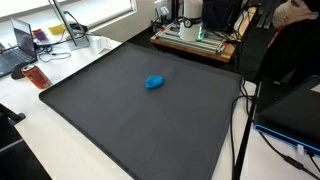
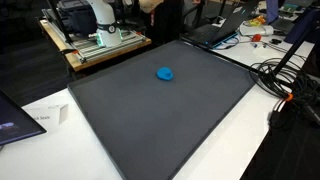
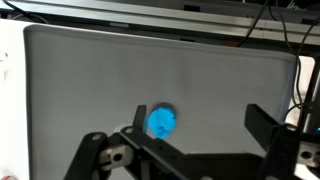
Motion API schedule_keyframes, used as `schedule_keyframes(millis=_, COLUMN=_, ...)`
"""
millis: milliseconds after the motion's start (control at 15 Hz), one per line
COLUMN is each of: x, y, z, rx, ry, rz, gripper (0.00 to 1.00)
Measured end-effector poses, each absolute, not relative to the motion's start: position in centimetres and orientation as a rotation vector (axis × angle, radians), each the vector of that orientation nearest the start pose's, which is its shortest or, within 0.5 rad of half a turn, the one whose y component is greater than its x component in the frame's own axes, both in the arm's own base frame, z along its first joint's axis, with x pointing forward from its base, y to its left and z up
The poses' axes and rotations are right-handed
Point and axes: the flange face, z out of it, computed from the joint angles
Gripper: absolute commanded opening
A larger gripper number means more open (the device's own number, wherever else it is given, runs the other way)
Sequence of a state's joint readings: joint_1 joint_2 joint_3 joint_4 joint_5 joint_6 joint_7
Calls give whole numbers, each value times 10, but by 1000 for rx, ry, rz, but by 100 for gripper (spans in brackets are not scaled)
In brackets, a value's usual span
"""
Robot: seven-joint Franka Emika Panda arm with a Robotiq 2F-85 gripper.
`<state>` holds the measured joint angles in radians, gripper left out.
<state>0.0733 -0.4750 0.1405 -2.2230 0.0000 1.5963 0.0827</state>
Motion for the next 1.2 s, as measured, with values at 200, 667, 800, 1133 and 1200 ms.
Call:
schedule_keyframes(millis=200, x=383, y=91, z=544, rx=-3213, ry=-178, rz=234, gripper=100)
schedule_keyframes(millis=667, x=383, y=91, z=544, rx=-3213, ry=-178, rz=234, gripper=100)
schedule_keyframes(millis=800, x=383, y=91, z=544, rx=-3213, ry=-178, rz=234, gripper=100)
schedule_keyframes(millis=1133, x=385, y=88, z=546, rx=-3200, ry=-252, rz=214, gripper=100)
schedule_keyframes(millis=1200, x=385, y=87, z=547, rx=-3192, ry=-290, rz=204, gripper=100)
